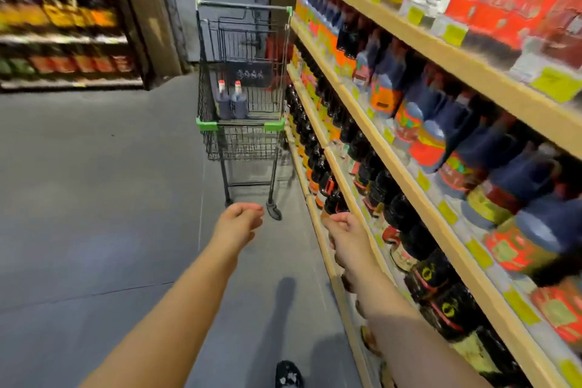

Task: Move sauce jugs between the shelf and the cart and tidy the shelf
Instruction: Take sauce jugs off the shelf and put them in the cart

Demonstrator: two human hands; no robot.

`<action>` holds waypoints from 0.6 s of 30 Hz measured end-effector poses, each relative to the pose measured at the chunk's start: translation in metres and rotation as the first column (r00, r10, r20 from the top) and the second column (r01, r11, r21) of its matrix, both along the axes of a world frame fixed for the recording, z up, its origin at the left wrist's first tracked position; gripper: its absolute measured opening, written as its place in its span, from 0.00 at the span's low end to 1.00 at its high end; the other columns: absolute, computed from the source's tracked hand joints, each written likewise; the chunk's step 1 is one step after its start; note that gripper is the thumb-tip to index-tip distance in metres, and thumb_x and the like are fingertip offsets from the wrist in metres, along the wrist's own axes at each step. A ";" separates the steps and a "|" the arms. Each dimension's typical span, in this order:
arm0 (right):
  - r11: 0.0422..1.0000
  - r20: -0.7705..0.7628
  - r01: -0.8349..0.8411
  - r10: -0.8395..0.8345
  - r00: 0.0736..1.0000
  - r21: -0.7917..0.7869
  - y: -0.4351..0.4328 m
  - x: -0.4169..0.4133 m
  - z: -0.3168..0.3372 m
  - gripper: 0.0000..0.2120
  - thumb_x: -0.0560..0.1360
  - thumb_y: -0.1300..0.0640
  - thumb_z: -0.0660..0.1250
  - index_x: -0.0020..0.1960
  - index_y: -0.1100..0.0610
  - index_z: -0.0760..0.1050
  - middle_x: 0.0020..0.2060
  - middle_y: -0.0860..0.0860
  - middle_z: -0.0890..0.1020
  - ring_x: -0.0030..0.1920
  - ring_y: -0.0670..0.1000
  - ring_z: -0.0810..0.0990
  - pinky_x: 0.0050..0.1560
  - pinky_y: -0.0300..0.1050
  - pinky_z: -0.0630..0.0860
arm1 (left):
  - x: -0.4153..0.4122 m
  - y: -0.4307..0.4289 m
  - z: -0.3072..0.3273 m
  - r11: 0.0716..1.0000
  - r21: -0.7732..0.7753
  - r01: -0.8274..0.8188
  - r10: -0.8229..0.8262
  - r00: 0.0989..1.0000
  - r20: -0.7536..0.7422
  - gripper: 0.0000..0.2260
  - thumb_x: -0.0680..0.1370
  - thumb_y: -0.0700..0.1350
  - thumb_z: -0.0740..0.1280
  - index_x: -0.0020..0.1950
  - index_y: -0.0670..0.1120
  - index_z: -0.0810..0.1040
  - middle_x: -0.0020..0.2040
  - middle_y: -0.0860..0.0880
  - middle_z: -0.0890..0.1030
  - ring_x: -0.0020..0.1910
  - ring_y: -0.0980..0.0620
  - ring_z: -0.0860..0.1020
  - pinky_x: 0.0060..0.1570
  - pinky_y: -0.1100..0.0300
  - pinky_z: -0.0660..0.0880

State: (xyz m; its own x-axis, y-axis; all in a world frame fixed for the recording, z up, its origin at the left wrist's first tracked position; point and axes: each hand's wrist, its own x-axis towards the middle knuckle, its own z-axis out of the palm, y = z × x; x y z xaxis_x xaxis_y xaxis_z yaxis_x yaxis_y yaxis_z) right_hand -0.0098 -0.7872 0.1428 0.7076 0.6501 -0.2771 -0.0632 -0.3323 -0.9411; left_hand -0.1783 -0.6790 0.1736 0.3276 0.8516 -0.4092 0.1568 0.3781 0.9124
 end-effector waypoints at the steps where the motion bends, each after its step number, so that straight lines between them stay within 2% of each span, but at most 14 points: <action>1: 1.000 0.013 -0.031 0.031 0.999 -0.001 0.020 0.012 0.002 0.06 0.73 0.55 0.68 0.47 0.56 0.74 0.30 0.49 0.72 0.30 0.49 0.69 0.32 0.41 0.65 | 0.009 0.014 0.001 1.000 -0.005 -0.011 0.011 1.000 0.004 0.04 0.76 0.42 0.65 0.44 0.51 0.77 0.45 0.49 0.80 0.48 0.53 0.78 0.49 0.58 0.71; 4: 0.994 0.031 -0.104 0.105 0.994 -0.014 0.078 0.043 0.010 0.05 0.73 0.54 0.67 0.46 0.54 0.73 0.30 0.49 0.72 0.32 0.49 0.70 0.34 0.43 0.65 | 0.028 0.057 0.001 0.998 -0.026 -0.050 0.050 0.999 0.012 0.03 0.76 0.43 0.66 0.44 0.50 0.77 0.42 0.51 0.79 0.48 0.53 0.79 0.51 0.58 0.72; 7: 0.984 0.052 -0.179 0.180 0.982 -0.023 0.132 0.060 0.010 0.05 0.74 0.53 0.66 0.48 0.54 0.73 0.37 0.51 0.76 0.36 0.50 0.73 0.40 0.47 0.70 | 0.038 0.102 -0.004 0.989 -0.055 -0.140 0.140 0.990 0.002 0.03 0.76 0.43 0.65 0.45 0.50 0.77 0.43 0.51 0.79 0.46 0.54 0.78 0.50 0.58 0.72; 9: 0.974 0.044 -0.225 0.226 0.973 -0.024 0.170 0.067 0.005 0.03 0.75 0.54 0.65 0.47 0.53 0.73 0.37 0.51 0.76 0.37 0.50 0.73 0.42 0.46 0.70 | 0.043 0.132 -0.010 0.981 -0.067 -0.184 0.185 0.983 0.001 0.03 0.77 0.42 0.65 0.45 0.49 0.77 0.43 0.51 0.80 0.44 0.55 0.78 0.50 0.58 0.72; 14: 0.963 -0.067 -0.264 0.261 0.963 -0.046 0.278 0.078 -0.011 0.04 0.77 0.63 0.64 0.47 0.60 0.69 0.29 0.51 0.69 0.28 0.47 0.66 0.23 0.32 0.64 | 0.058 0.225 -0.027 0.967 -0.105 -0.230 0.229 0.973 -0.022 0.04 0.77 0.42 0.64 0.47 0.49 0.77 0.46 0.51 0.79 0.48 0.54 0.78 0.57 0.55 0.71; 15: 0.963 -0.073 -0.267 0.263 0.962 -0.049 0.301 0.080 -0.016 0.03 0.77 0.63 0.64 0.47 0.61 0.69 0.29 0.51 0.69 0.27 0.47 0.65 0.22 0.32 0.63 | 0.060 0.247 -0.030 0.965 -0.107 -0.238 0.237 0.971 -0.023 0.04 0.77 0.41 0.64 0.47 0.49 0.77 0.46 0.50 0.79 0.48 0.54 0.77 0.57 0.55 0.71; 18: 0.960 -0.078 -0.272 0.266 0.961 -0.066 0.367 0.089 -0.022 0.03 0.75 0.59 0.66 0.46 0.57 0.72 0.30 0.51 0.71 0.29 0.49 0.69 0.29 0.39 0.66 | 0.069 0.319 -0.038 0.962 -0.100 -0.252 0.251 0.968 -0.030 0.04 0.77 0.41 0.63 0.47 0.48 0.77 0.47 0.49 0.79 0.50 0.53 0.77 0.55 0.56 0.72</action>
